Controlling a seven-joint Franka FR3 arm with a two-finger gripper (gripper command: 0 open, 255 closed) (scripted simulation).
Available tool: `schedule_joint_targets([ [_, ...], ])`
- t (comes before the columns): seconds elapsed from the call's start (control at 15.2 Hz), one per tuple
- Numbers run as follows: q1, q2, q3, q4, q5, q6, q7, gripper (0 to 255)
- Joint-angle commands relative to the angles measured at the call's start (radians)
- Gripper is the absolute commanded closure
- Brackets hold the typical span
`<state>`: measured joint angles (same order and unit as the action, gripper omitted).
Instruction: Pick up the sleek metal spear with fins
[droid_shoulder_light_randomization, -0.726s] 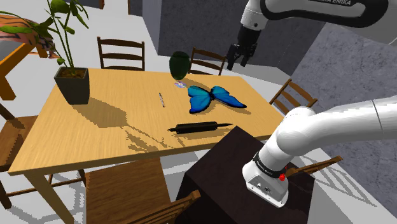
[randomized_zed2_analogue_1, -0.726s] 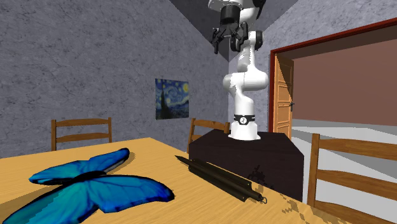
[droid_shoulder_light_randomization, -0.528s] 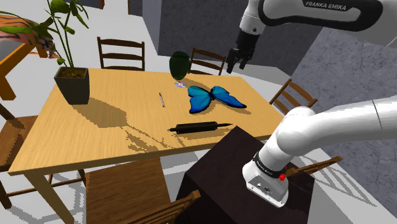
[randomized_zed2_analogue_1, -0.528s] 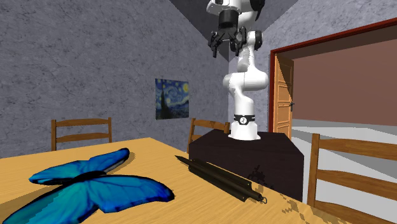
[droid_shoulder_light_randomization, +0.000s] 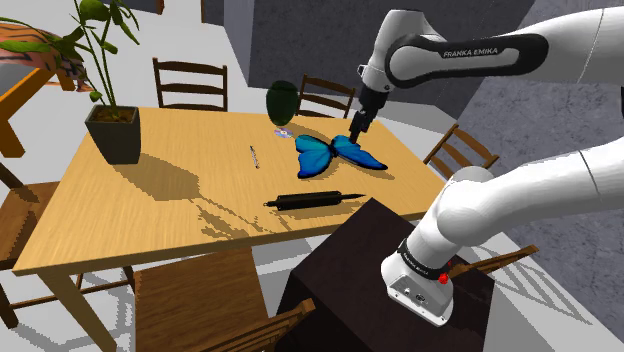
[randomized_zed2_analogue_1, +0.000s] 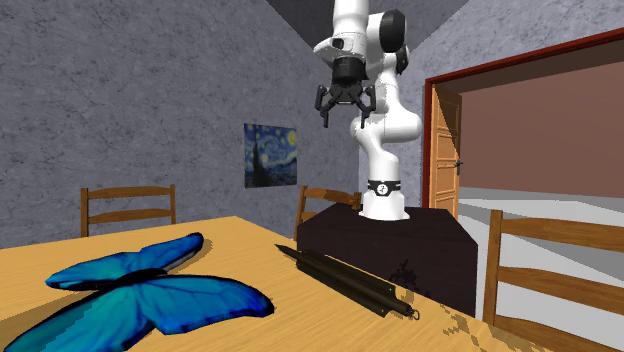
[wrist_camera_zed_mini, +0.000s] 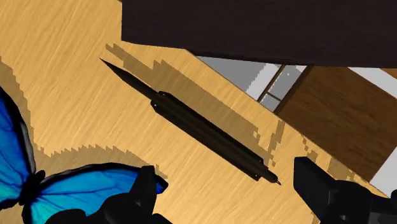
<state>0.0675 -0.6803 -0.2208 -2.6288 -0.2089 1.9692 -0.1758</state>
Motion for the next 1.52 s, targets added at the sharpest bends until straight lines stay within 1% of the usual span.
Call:
schedule_joint_targets([
  [0.0,0.015,0.047,-0.037,-0.031,-0.017,0.081,-0.076,0],
  [0.2,0.037,0.124,-0.096,-0.073,-0.04,0.2,-0.188,0],
  [0.46,0.074,0.26,-0.176,-0.105,-0.054,0.367,-0.346,0],
  [0.66,0.115,0.386,-0.236,-0.112,-0.037,0.496,-0.479,0],
  [0.79,0.149,0.48,-0.275,-0.109,0.0,0.581,-0.583,0],
  [0.92,0.188,0.581,-0.307,-0.099,0.069,0.664,-0.707,0],
  [0.99,0.207,0.635,-0.318,-0.092,0.12,0.703,-0.78,0],
  [1.12,0.228,0.746,-0.312,-0.071,0.259,0.774,-0.951,0],
  [1.19,0.22,0.802,-0.288,-0.056,0.337,0.803,-1.044,0],
  [1.25,0.2,0.855,-0.252,-0.04,0.412,0.83,-1.133,0],
  [1.32,0.17,0.905,-0.208,-0.021,0.477,0.854,-1.215,0],
  [1.45,0.096,1.0,-0.112,0.019,0.57,0.899,-1.355,0],
])
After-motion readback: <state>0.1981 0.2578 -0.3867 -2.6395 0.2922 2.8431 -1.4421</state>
